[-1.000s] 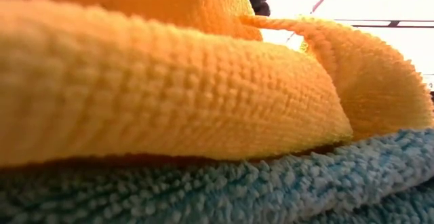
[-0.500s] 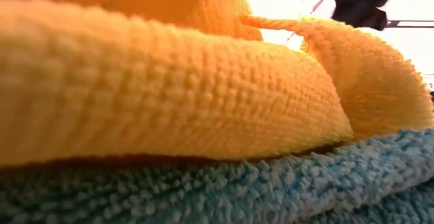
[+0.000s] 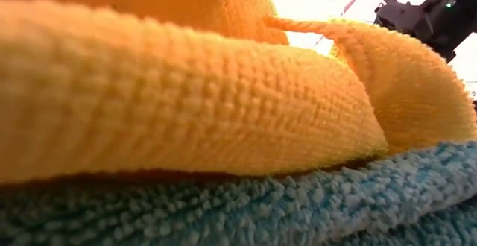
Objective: Sort microfiber towel by color & place in baskets
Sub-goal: Put the yellow microfiber towel into the top transparent bin
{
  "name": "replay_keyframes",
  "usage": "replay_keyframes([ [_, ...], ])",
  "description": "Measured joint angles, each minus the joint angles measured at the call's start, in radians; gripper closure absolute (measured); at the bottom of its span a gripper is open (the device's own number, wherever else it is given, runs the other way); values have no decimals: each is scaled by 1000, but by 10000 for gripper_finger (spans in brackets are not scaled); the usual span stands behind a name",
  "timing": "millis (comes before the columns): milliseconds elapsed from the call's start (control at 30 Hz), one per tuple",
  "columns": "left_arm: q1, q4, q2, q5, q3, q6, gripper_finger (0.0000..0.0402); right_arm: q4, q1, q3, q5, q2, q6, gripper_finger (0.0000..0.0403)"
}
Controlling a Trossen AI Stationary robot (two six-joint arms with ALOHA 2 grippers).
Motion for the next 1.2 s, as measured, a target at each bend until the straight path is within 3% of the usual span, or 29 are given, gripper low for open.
replay_keyframes([
  [300, -88, -166, 292, 6, 286, -83, 271, 36, 0, -14, 4, 0, 0, 400],
  [600, -143, -257, 518, 121, 509, -98, 271, 61, 0, -14, 4, 0, -9, 400],
  [900, -164, -274, 642, 187, 579, -125, 271, 77, 0, -14, 4, 0, -36, 400],
  [1100, -145, -268, 665, 246, 579, -142, 271, 80, 0, -14, 5, 0, -63, 400],
  [1200, -134, -276, 664, 261, 579, -144, 290, 82, 0, -14, 5, 0, -68, 400],
])
